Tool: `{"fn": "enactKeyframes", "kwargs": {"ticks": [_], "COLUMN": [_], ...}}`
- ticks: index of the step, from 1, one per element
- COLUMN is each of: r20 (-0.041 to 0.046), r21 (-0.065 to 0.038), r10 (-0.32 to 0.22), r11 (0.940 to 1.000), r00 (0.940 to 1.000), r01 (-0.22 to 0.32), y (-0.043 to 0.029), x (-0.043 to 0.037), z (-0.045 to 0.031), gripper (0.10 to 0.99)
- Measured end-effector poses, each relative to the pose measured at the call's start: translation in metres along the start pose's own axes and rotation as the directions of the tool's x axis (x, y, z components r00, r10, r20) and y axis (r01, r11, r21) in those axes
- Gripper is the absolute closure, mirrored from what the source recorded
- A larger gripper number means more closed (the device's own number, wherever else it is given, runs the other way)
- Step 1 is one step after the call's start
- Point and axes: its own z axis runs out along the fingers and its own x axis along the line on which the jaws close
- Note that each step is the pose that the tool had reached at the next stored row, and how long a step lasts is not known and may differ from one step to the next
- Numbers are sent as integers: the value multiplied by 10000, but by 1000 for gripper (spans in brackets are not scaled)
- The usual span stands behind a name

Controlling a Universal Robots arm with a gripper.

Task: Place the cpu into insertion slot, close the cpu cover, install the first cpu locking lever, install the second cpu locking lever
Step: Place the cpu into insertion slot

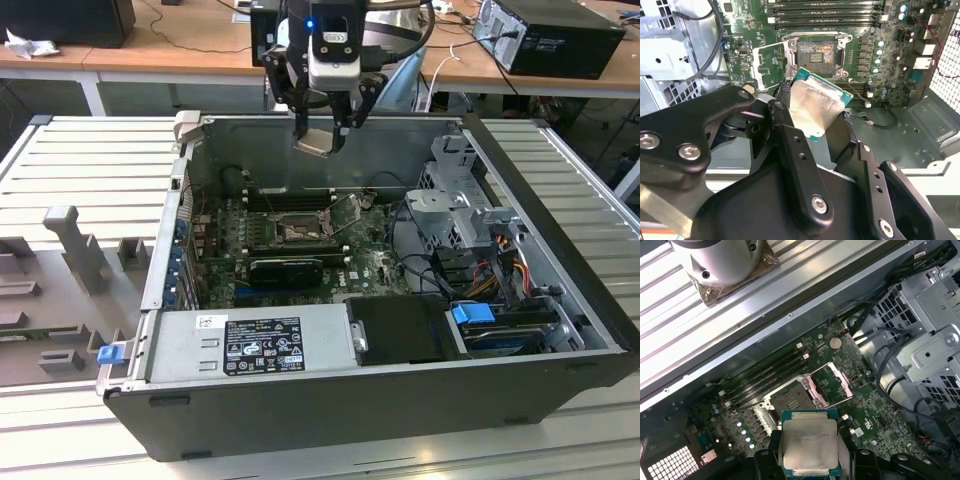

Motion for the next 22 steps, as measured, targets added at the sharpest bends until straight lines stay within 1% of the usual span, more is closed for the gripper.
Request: {"fn": "enactKeyframes", "kwargs": {"ticks": [2, 6, 10, 11, 13, 15, 16, 20, 22], "r20": [25, 47, 90, 102, 138, 153, 167, 193, 209], "r21": [-3, -11, -23, -27, -38, -45, -51, -64, -71], "r10": [290, 544, 1048, 1196, 1611, 1799, 1965, 2294, 2483], "r11": [9996, 9985, 9945, 9928, 9869, 9837, 9805, 9733, 9687], "r00": [9996, 9985, 9945, 9928, 9868, 9836, 9804, 9731, 9685], "r01": [-290, -544, -1048, -1196, -1611, -1799, -1964, -2293, -2482], "y": [0, 0, -1, -1, -2, -2, -3, -3, -3], "x": [0, 0, 0, 0, 0, 0, 0, 0, 0], "z": [2, 6, 13, 16, 24, 28, 29, 34, 37], "gripper": [557, 557, 557, 557, 557, 557, 557, 557, 557]}}
